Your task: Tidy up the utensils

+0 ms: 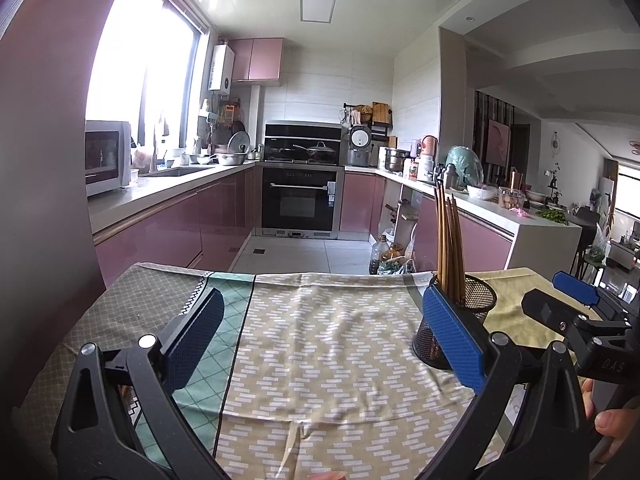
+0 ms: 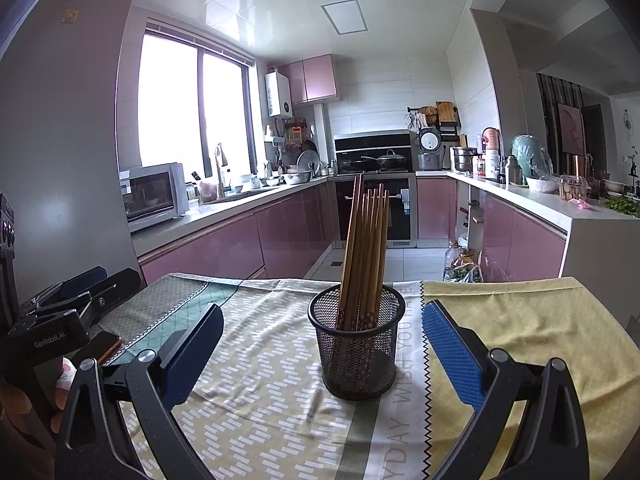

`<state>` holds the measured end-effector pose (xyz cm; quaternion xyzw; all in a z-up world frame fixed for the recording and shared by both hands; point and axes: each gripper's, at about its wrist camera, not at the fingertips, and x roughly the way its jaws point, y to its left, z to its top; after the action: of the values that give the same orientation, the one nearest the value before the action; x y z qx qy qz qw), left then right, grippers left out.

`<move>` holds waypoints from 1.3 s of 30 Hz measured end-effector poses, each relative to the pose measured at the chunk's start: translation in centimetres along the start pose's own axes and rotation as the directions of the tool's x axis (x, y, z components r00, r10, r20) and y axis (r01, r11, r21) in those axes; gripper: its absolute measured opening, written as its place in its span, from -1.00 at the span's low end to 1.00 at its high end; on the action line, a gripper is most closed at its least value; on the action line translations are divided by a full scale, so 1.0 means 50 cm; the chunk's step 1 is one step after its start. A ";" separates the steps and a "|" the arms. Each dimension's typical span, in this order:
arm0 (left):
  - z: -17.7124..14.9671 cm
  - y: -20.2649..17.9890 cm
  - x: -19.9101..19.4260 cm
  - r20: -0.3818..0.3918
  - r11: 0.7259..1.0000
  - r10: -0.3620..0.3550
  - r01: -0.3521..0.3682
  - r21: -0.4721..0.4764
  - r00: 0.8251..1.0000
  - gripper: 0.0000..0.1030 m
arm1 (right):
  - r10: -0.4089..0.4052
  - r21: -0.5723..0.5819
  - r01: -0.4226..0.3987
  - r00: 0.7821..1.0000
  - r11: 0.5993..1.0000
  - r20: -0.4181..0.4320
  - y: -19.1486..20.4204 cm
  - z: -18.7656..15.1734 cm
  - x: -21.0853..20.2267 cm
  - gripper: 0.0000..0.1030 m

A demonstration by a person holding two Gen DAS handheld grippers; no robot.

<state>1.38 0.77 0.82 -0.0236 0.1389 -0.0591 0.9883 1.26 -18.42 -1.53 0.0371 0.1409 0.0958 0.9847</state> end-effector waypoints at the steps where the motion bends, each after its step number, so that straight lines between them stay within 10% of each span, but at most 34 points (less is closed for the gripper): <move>1: -0.001 -0.001 0.000 0.000 1.000 0.001 -0.001 0.002 1.000 0.90 | -0.001 0.000 0.001 1.000 1.000 0.002 -0.001 0.000 -0.001 0.88; 39: -0.018 -0.011 0.003 0.031 0.999 0.041 -0.041 0.010 0.999 0.90 | -0.067 -0.031 0.070 0.994 0.997 0.082 0.007 0.003 -0.018 0.88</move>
<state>1.22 0.17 -0.07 -0.0165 0.1239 -0.0390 0.9914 0.42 -18.28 -1.10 0.0193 0.1004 0.0629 0.9928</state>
